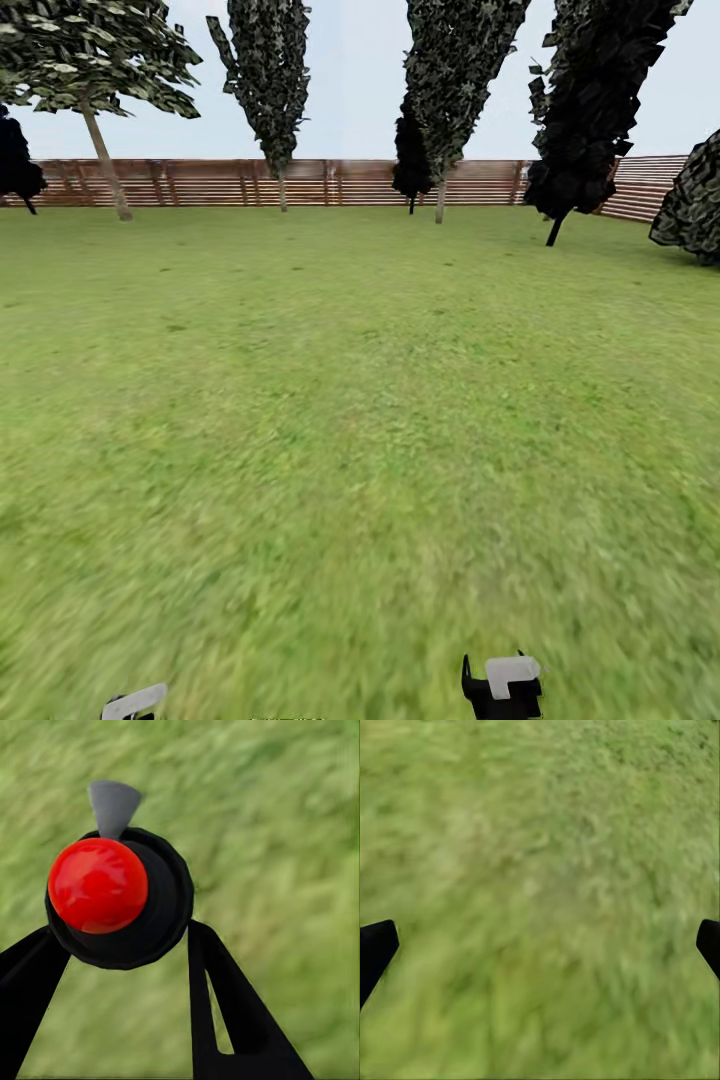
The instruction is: In the garden, pick up the pesticide atomizer on the floor and spray pesticide onto both trees until each tree trunk is fully covered.
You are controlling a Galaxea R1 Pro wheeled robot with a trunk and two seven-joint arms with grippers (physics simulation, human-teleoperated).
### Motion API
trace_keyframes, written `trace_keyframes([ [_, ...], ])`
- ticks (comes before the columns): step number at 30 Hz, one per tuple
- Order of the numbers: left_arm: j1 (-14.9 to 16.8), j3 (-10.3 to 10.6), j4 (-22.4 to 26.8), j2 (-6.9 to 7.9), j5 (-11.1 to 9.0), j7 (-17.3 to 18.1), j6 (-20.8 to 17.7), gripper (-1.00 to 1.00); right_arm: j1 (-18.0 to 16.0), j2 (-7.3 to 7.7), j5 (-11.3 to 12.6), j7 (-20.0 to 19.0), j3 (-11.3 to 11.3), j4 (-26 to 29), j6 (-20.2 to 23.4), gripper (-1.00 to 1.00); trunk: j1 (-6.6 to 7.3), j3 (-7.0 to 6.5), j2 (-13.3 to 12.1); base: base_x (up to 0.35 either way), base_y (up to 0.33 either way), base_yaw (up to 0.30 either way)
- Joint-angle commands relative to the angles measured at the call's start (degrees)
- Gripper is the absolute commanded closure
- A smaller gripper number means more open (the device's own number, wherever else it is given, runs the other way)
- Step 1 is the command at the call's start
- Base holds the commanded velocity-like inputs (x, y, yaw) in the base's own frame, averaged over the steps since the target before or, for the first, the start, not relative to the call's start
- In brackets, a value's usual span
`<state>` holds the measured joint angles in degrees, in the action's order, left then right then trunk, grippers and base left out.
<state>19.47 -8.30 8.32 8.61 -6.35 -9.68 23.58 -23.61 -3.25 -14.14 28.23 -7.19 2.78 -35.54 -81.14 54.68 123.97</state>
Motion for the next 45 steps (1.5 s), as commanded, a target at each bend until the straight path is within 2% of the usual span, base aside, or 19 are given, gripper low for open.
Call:
trace_keyframes([
  [1,0.04,0.13,-0.05,0.0,-0.59,0.11,0.24,1.0,-0.03,0.0,-0.18,0.6,-0.46,-0.05,0.09,-1.0,0.01,0.05,0.02,0.0,0.0,0.285],
  [38,0.04,0.13,-0.05,-0.07,-0.59,0.13,0.11,1.0,-0.03,0.0,-0.18,0.69,-0.46,-0.05,0.05,-1.0,0.01,0.05,0.02,0.0,0.0,0.285],
  [45,0.04,0.05,-0.05,0.0,-0.59,0.07,0.06,1.0,-0.03,0.0,-0.18,0.69,-0.46,-0.05,0.08,-1.0,0.01,0.05,0.02,0.236,0.017,0.285],
])
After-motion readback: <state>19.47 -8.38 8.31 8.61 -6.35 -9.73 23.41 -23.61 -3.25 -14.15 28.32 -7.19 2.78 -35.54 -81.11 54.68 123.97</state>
